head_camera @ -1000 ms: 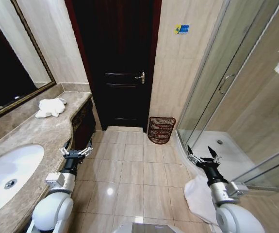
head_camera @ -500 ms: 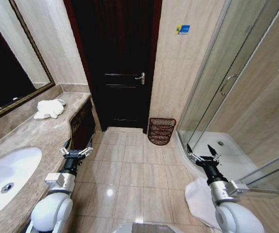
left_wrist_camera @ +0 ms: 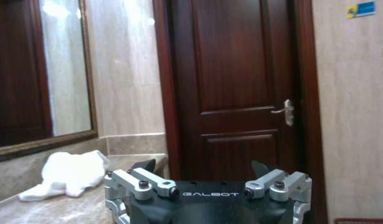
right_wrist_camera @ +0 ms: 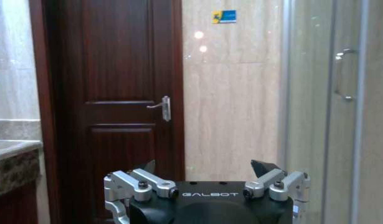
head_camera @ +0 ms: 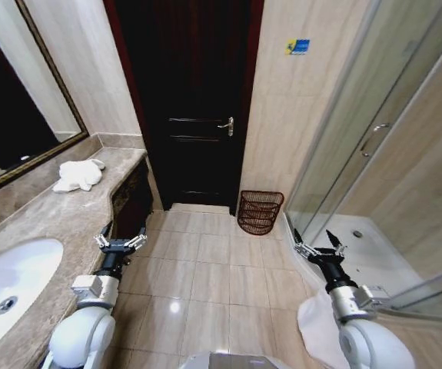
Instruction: Discard the used towel into the hamper.
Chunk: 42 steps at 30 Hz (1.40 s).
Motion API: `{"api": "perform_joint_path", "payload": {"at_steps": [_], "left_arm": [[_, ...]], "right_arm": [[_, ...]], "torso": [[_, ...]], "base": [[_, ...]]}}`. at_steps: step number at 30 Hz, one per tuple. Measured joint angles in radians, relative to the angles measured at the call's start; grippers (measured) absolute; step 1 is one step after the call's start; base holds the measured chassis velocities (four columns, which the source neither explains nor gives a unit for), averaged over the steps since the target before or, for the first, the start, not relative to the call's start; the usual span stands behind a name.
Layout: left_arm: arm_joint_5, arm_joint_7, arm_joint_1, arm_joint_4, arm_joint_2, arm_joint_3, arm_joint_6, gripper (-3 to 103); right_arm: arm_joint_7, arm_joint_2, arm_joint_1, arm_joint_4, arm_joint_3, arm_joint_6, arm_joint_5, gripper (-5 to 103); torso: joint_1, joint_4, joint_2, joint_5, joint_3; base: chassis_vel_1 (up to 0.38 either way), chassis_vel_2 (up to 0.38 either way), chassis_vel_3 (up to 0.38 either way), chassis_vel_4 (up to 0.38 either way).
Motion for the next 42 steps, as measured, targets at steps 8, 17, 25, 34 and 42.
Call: {"api": "perform_joint_path", "payload": {"at_steps": [8,17,25,34,42], "left_arm": [[0.01,-0.007,0.001,0.008,-0.003,0.006,-0.034,100],[0.004,-0.01,0.004,0.005,-0.007,0.007,-0.05,100],[-0.003,0.001,0.01,0.004,-0.015,0.008,-0.056,100],[0.001,0.001,0.013,0.007,-0.018,0.006,-0.063,100],[0.006,0.002,0.016,0.018,-0.024,0.007,-0.074,100]], "right_arm": [[0.0,-0.004,0.003,-0.007,0.001,0.0,0.005,100],[-0.002,-0.001,0.002,-0.01,0.001,0.006,0.006,100],[-0.005,-0.001,0.0,-0.011,0.0,0.007,0.005,100],[-0.009,0.0,0.002,-0.016,-0.001,0.007,0.003,100],[-0.01,0.0,0.003,-0.022,-0.004,0.007,0.001,100]], "torso": [[0.0,0.0,0.0,-0.0001,0.0],[0.0,-0.0002,0.0,0.0001,0.0],[0.0,-0.0002,0.0,-0.0003,0.0],[0.0,0.0,0.0,0.0003,0.0],[0.0,-0.0001,0.0,0.0001,0.0]], "base": [[-0.081,0.16,0.157,-0.075],[-0.154,0.158,0.164,-0.169],[-0.153,0.156,0.17,-0.138],[-0.101,0.192,0.193,-0.092],[-0.08,0.232,0.23,-0.078]]}}
